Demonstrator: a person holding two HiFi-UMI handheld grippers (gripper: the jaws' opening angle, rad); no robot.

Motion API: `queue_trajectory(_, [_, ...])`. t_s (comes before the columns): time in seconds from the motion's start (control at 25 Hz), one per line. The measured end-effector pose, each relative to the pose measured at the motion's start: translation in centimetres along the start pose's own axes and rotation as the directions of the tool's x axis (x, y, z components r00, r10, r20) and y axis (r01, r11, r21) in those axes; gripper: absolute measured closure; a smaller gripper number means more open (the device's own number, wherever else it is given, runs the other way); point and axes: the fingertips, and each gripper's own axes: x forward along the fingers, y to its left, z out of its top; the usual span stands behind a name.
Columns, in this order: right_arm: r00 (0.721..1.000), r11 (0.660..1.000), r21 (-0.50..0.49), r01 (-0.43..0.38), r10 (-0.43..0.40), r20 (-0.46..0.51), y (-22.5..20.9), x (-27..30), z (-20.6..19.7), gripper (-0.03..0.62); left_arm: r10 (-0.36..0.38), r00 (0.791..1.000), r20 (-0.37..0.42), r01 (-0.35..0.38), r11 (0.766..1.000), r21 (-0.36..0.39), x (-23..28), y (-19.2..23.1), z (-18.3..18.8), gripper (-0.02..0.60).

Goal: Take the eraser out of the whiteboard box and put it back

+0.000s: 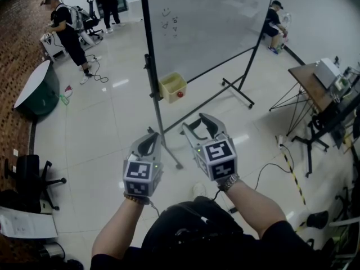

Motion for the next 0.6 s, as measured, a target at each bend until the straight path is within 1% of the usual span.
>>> queue_trajectory(0.36, [1.000,1.000,-0.002,-0.013,0.013,0.017,-0.6,1.4,0.6,0.329,0.016,1.000,0.006,-0.016,1.000,0.018,1.1,1.0,0.1,0.581])
queue_trajectory(0.6, [0.999,0.999,0.002,-0.036,0.036,0.021,-1.2,2.9,0.6,0.329,0.036,0.999,-0.008,-0.036,0.999,0.007,2.1,1.6,0.2,0.581])
